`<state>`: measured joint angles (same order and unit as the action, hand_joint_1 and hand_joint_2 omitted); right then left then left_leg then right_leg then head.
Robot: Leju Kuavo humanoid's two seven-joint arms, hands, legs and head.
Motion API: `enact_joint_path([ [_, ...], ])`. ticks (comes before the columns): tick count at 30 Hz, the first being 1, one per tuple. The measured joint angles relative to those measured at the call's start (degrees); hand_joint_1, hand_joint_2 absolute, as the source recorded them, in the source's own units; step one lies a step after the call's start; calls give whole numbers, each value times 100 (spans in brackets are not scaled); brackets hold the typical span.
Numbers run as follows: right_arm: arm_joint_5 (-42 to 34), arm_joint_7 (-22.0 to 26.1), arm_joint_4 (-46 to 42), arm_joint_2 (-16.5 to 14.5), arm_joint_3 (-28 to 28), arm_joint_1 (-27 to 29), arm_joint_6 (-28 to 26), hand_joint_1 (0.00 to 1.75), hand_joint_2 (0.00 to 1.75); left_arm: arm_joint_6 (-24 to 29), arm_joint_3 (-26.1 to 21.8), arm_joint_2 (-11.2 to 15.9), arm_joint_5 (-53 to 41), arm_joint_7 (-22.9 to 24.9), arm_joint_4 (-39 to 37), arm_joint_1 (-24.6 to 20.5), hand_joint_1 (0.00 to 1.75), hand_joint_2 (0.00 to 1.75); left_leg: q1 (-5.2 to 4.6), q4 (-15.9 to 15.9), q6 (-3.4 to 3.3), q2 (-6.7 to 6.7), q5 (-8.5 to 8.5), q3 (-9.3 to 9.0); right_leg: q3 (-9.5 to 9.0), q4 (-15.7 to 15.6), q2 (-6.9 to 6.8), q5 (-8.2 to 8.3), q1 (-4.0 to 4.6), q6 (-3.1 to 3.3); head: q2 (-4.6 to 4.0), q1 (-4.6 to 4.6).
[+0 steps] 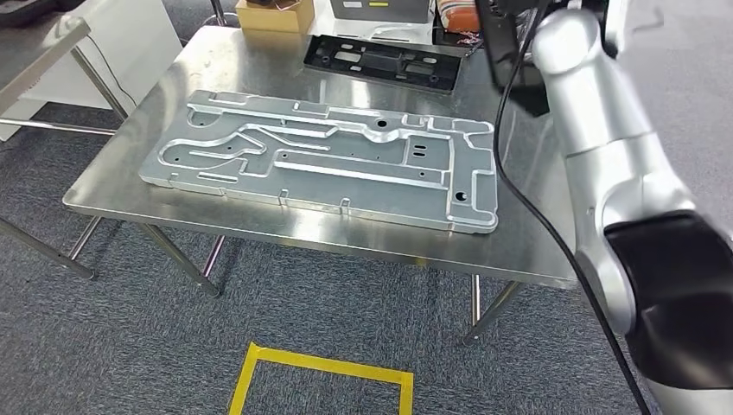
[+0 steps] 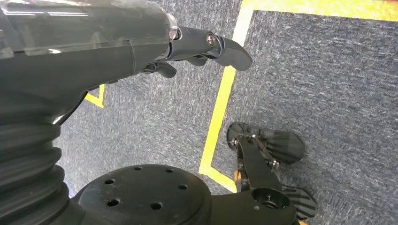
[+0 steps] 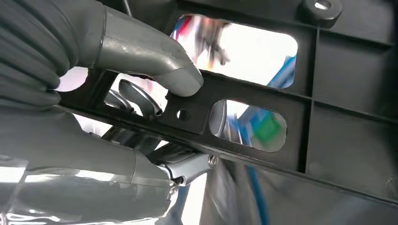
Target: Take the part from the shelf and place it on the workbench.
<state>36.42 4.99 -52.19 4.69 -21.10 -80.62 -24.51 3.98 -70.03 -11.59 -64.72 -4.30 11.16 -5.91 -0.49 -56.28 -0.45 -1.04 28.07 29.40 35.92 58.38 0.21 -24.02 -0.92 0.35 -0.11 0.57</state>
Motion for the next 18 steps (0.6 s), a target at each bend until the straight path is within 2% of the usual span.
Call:
enact_joint_path([
  [3, 993, -226, 597, -37, -523, -571, -33, 175, 175, -3, -2, -6, -25, -16, -1, -4, 0, 175, 0, 0, -1, 0, 1, -4, -11, -9, -1, -1, 4, -1, 0, 0],
  [7, 1779, -343, 1148, -152, -1078, -752, 44, 175, 175, -4, -2, -21, -49, -34, -1, -8, 0, 175, 1, -1, -7, 1, 5, -14, -24, -17, 0, 0, 6, -2, 0, 0],
  [13, 3064, -819, 2065, -473, -1860, -612, 249, 175, 175, 33, -2, -43, -122, -33, -1, -11, 0, 175, 1, -3, -8, 2, 5, -20, -32, -19, 2, 3, 5, -7, 0, 0],
  [18, 3865, -1305, 2776, -810, -2512, -62, 349, 175, 175, 87, -2, -78, -156, 2, -1, -15, 0, 175, 1, -4, -8, 1, 5, -27, -40, -23, 1, 3, 13, -7, 0, 0],
])
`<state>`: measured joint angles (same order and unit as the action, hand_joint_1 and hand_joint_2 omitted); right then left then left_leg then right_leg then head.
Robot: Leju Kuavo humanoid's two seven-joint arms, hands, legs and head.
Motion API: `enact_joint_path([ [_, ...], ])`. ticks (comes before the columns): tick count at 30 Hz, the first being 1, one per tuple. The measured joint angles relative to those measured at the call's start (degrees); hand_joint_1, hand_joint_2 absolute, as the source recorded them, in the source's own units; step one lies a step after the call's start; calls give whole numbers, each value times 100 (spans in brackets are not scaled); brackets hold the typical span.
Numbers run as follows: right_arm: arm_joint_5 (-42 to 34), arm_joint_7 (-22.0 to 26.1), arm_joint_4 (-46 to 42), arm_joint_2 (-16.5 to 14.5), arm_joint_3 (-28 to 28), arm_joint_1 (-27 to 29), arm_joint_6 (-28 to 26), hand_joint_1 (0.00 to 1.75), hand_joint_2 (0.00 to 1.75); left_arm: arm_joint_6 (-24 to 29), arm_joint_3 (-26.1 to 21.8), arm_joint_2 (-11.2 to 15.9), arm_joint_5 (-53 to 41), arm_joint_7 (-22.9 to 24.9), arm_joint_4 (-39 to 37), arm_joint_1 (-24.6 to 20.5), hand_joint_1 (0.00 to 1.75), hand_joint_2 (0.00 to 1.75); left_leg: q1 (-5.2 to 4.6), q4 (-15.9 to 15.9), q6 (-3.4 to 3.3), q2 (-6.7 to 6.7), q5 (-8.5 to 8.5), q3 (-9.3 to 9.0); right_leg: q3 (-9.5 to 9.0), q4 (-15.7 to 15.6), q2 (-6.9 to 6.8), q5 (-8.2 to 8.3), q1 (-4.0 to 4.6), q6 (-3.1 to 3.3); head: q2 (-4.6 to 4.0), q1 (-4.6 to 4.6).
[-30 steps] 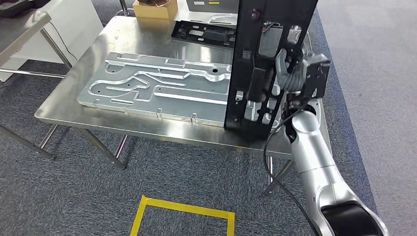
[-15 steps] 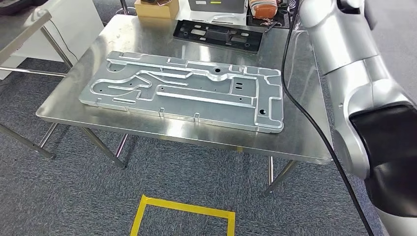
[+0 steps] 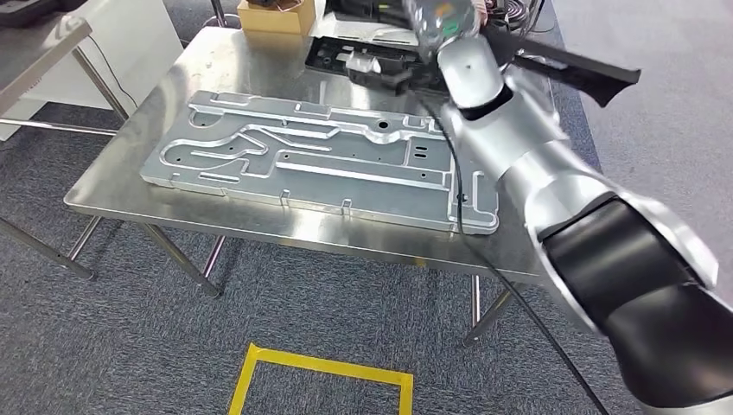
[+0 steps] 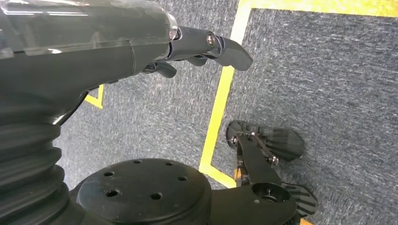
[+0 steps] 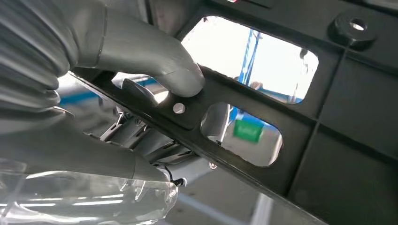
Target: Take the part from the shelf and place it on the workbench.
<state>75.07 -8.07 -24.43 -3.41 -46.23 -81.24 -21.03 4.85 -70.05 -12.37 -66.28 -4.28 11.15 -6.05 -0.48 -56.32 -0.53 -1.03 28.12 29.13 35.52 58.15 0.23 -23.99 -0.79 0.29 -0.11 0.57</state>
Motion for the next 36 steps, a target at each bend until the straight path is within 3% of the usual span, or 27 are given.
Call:
enact_joint_path([
  [10, 531, -588, 672, -436, -650, 1194, 177, 175, 175, 75, 0, -14, 31, 130, 0, 8, 0, 175, 0, 0, 0, 0, 2, 3, 0, -4, 0, -1, 2, 0, 0, 0],
  [15, 692, -761, 801, -565, -765, 1331, 310, 175, 175, 107, 0, -14, 21, 208, 0, 11, 0, 175, 0, 0, -1, 0, 2, 3, -1, -5, 1, 0, 2, 0, 0, 0],
  [22, 1069, -966, 862, -697, -812, 1406, 20, 175, 175, 112, 4, -14, -91, 299, 0, 14, 0, 175, -5, -10, -5, 0, 5, 5, -2, -8, 0, 2, -1, -5, 0, 0],
  [28, 1346, -1046, 864, -736, -936, 1315, -3, 175, 175, 86, 10, -14, -124, 226, 0, 18, 0, 175, -20, -66, -45, -2, 22, 35, -2, -20, -1, 22, -14, -55, 0, 0],
  [31, 1349, -995, 863, -755, -1134, 1146, 7, 175, 175, 84, 11, -27, -132, 211, 0, 16, 0, 175, -2, 8, -115, 4, -21, 1, -14, -37, 5, 35, -4, -117, 0, -1],
  [33, 1350, -897, 861, -788, -1259, 1044, 7, 175, 175, 91, 11, -54, -132, 204, 0, 11, 0, 175, 27, 139, -181, 23, -75, -87, 120, 238, 8, -102, 21, -144, 0, -1],
  [36, 1350, -758, 861, -840, -1486, 1000, 7, 175, 175, 108, 11, -84, -129, 194, 0, 3, 0, 175, 28, 192, -234, 41, -61, -157, 735, 1337, 7, -489, 16, -153, 0, 0],
])
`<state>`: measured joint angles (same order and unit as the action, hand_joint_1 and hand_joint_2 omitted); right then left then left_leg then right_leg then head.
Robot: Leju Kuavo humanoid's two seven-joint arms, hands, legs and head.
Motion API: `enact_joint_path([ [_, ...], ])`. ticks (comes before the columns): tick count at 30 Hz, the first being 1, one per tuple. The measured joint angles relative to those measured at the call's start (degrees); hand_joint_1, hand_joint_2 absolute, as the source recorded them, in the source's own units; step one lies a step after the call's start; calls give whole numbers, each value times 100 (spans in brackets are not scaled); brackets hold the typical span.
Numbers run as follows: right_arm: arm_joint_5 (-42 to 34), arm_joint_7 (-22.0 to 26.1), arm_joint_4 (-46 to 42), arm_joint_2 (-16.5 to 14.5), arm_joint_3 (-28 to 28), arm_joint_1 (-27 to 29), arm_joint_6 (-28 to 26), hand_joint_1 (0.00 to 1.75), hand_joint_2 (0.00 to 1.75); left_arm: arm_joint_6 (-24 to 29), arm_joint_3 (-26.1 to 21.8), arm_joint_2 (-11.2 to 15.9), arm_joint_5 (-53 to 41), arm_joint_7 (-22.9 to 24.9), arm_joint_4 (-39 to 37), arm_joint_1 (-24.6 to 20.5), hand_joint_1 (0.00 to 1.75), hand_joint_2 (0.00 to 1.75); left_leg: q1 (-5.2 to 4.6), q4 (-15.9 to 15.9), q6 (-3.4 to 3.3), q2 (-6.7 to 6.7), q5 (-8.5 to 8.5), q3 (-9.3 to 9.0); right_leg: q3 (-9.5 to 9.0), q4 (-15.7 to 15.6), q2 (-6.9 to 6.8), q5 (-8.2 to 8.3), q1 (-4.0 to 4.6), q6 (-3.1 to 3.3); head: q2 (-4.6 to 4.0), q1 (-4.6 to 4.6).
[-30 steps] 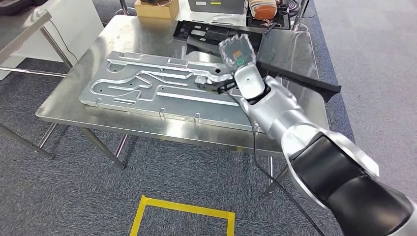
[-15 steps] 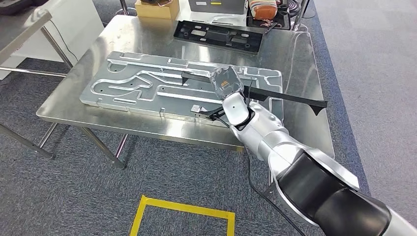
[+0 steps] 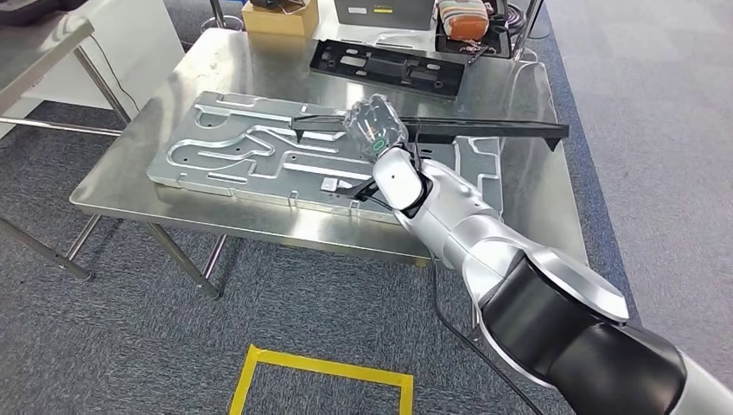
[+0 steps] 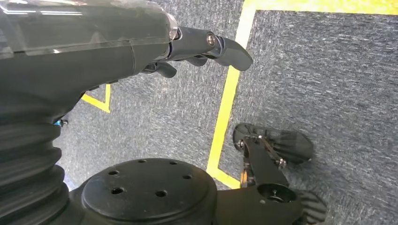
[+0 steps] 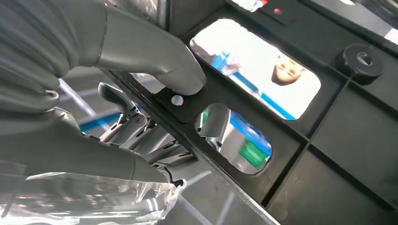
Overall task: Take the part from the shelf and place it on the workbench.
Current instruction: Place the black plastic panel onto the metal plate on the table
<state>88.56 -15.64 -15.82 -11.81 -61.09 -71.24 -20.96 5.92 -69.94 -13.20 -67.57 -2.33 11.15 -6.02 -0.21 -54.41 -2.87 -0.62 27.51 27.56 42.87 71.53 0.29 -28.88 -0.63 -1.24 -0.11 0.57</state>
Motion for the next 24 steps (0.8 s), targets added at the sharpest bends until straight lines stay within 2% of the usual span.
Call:
enact_joint_path([
  [1, 0, 27, 1, -19, -66, 23, -1, 175, 175, 5, 0, -4, 3, -5, 0, 3, 0, 175, 0, -4, -2, -8, 27, -24, 153, 221, -3, -5, -10, -3, 0, 0],
  [2, 0, 44, 1, -38, -120, 49, -1, 175, 175, 9, 0, -8, 8, -11, 0, 7, 0, 175, 2, -9, 6, -21, 60, -55, 209, 244, -7, 94, -19, -4, 0, 0],
  [3, 0, 51, 2, -58, -164, 71, -2, 175, 175, 13, 0, -10, 12, -17, 0, 11, 0, 175, 3, -20, 21, -37, 105, -102, 146, 27, -11, 305, -26, 2, 0, 0],
  [4, 0, 49, 2, -73, -199, 83, -2, 175, 175, 15, 0, -15, 15, -22, 0, 15, 0, 175, 4, -34, 42, -51, 165, -157, -7, -370, -15, 572, -27, 18, 0, 0],
  [5, 0, 39, 4, -80, -231, 90, 0, 175, 175, 17, 0, -22, 16, -25, -2, 20, 0, 175, -4, -50, 71, -58, 231, -194, -170, -731, -16, 758, -18, 43, 0, 0],
  [6, 0, 27, 5, -87, -261, 91, 3, 175, 175, 20, 1, -29, 12, -25, -3, 22, 0, 175, -11, -70, 108, -62, 294, -220, -327, -1060, -16, 852, -6, 73, 0, 1],
  [7, 0, 14, 7, -94, -287, 96, 7, 175, 175, 23, 1, -37, 6, -23, -5, 22, 0, 175, -9, -82, 143, -60, 342, -228, -419, -1242, -14, 847, 14, 103, 0, 2],
  [9, 0, -3, 14, -104, -324, 115, 14, 175, 175, 27, 2, -49, -10, -16, -8, 8, 0, 175, 1, -64, 218, -53, 398, -251, -488, -1329, -5, 702, 47, 164, 0, 2],
  [11, 0, -24, 19, -103, -338, 132, 12, 175, 175, 27, 2, -51, -25, -8, -9, 1, 0, 175, 12, -81, 281, -32, 474, -300, -578, -1392, -4, 633, 26, 221, 0, 1],
  [12, 0, -34, 21, -99, -341, 132, 7, 175, 175, 28, 2, -51, -30, -5, -10, 0, 0, 175, 16, -241, 309, -18, 543, -242, -653, -1444, -7, 605, 4, 244, 0, 3],
  [13, 0, -42, 21, -99, -349, 140, 1, 175, 175, 27, 3, -50, -31, -3, -10, 1, 0, 175, 28, -546, 333, -5, 639, -75, -734, -1493, -10, 572, -11, 256, 0, 4],
  [15, 0, -47, 29, -94, -370, 196, -9, 175, 175, 23, 3, -52, -26, -3, -11, 5, 0, 175, 50, -1418, 376, 8, 798, 517, -875, -1546, -11, 487, -17, 261, 0, 6],
  [16, 0, -47, 35, -89, -379, 248, -13, 175, 175, 17, 3, -52, -18, -9, -11, 8, 0, 175, 60, -1738, 396, 11, 770, 803, -952, -1556, -11, 428, -20, 249, 0, 6],
  [17, 0, -47, 42, -84, -383, 300, -17, 175, 175, 11, 3, -52, -10, -12, -11, 10, 0, 175, 69, -1839, 419, 16, 613, 996, -1038, -1558, -12, 359, -26, 234, 0, 6],
  [18, 0, -48, 47, -80, -384, 339, -22, 175, 175, 5, 4, -52, -4, -14, -11, 9, 0, 175, 83, -1720, 441, 21, 347, 1079, -1131, -1557, -12, 288, -34, 217, 0, 6],
  [19, 0, -50, 49, -80, -385, 358, -32, 175, 175, 4, 5, -52, -1, -14, -11, 9, 0, 175, 103, -1377, 463, 29, -25, 1063, -1236, -1557, -12, 211, -46, 193, 0, 5],
  [20, 0, -56, 51, -81, -387, 362, -50, 175, 175, 9, 6, -54, 0, -8, -11, 18, 0, 175, 116, -1046, 484, 38, -329, 1007, -1329, -1566, -9, 140, -54, 163, 0, 5],
  [21, 0, -66, 52, -81, -395, 353, -75, 175, 175, 17, 7, -62, 5, -3, -19, 32, 0, 175, 115, -772, 484, 41, -543, 937, -1400, -1564, 1, 87, -49, 126, 0, 5],
  [22, 0, -78, 54, -80, -406, 343, -107, 175, 175, 27, 7, -69, 13, 2, -26, 45, 0, 175, 110, -579, 461, 47, -631, 870, -1443, -1565, 12, 52, -39, 90, 0, 6],
  [24, 0, -112, 56, -73, -426, 331, -181, 175, 175, 42, 7, -84, 39, 7, -39, 47, 0, 175, 92, -460, 393, 37, -535, 789, -1440, -1560, 24, 25, -15, 41, 0, 7],
])
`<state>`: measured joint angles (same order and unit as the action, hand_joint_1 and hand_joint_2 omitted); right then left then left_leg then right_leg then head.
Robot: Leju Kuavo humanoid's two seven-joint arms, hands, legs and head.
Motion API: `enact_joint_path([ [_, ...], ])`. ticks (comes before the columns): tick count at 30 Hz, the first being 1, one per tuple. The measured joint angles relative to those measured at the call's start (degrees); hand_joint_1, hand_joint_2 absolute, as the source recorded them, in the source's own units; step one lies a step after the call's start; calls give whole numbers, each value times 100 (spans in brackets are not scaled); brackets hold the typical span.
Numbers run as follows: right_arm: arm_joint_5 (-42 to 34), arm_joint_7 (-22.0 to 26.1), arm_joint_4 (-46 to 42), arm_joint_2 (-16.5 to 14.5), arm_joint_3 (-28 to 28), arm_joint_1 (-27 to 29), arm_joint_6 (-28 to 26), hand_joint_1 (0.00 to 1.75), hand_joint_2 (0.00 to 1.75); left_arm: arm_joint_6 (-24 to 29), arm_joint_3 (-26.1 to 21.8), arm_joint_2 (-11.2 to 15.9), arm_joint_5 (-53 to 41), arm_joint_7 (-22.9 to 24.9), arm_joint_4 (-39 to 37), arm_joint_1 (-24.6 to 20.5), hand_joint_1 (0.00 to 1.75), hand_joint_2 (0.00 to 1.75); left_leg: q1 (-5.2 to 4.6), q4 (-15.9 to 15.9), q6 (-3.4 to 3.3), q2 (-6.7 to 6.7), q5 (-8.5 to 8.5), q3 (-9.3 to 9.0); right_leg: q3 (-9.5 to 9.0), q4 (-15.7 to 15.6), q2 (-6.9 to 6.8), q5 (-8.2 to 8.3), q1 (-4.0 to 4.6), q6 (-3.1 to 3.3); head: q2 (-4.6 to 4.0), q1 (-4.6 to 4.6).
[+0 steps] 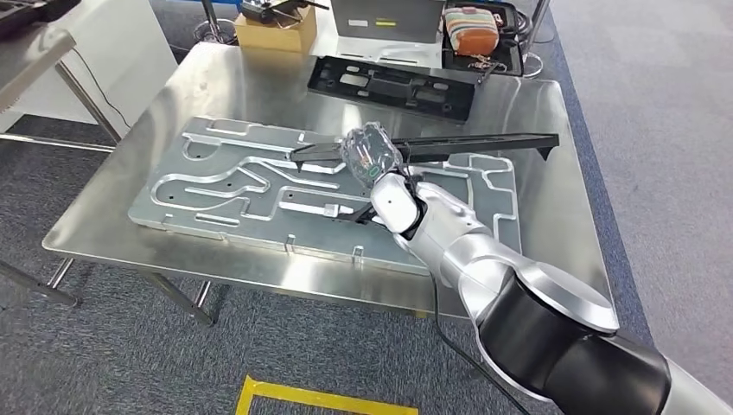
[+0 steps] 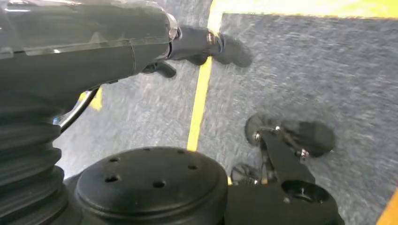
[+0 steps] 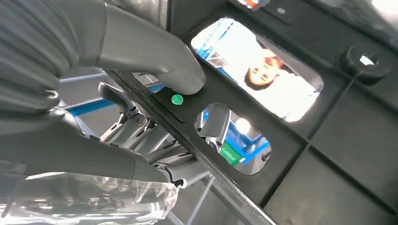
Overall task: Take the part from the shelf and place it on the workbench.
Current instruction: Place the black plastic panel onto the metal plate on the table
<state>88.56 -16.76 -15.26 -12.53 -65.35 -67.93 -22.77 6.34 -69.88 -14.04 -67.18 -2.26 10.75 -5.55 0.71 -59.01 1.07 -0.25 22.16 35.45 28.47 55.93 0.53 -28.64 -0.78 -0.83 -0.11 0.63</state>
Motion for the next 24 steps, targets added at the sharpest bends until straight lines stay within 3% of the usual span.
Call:
enact_joint_path([
  [5, 0, -96, -2, -33, -4, -25, -319, 175, 175, 21, 0, -25, 14, -2, -2, -8, 0, 175, 24, 120, -1, -113, 116, 12, 61, -45, -16, -1, 0, 128, 0, -2],
  [9, 0, -172, -5, -123, -4, -24, -576, 175, 175, 34, 0, -32, -16, -11, -2, -10, 0, 175, 24, 128, -29, -158, 132, 27, 38, -76, -17, 20, -9, 153, 0, -2],
  [16, -14, -201, -39, -386, 58, 29, -943, 175, 175, 57, 14, -35, -133, -209, -2, -4, 0, 175, -7, 130, -167, -170, 162, -4, 6, -81, -19, 38, -16, 166, 0, -2],
  [24, -17, -63, -65, -552, 183, 27, -870, 175, 175, 96, 88, -34, -270, -330, -2, -1, 0, 175, -38, 130, -204, -156, 162, -33, -32, -114, -23, 3, -33, 173, 0, -2],
])
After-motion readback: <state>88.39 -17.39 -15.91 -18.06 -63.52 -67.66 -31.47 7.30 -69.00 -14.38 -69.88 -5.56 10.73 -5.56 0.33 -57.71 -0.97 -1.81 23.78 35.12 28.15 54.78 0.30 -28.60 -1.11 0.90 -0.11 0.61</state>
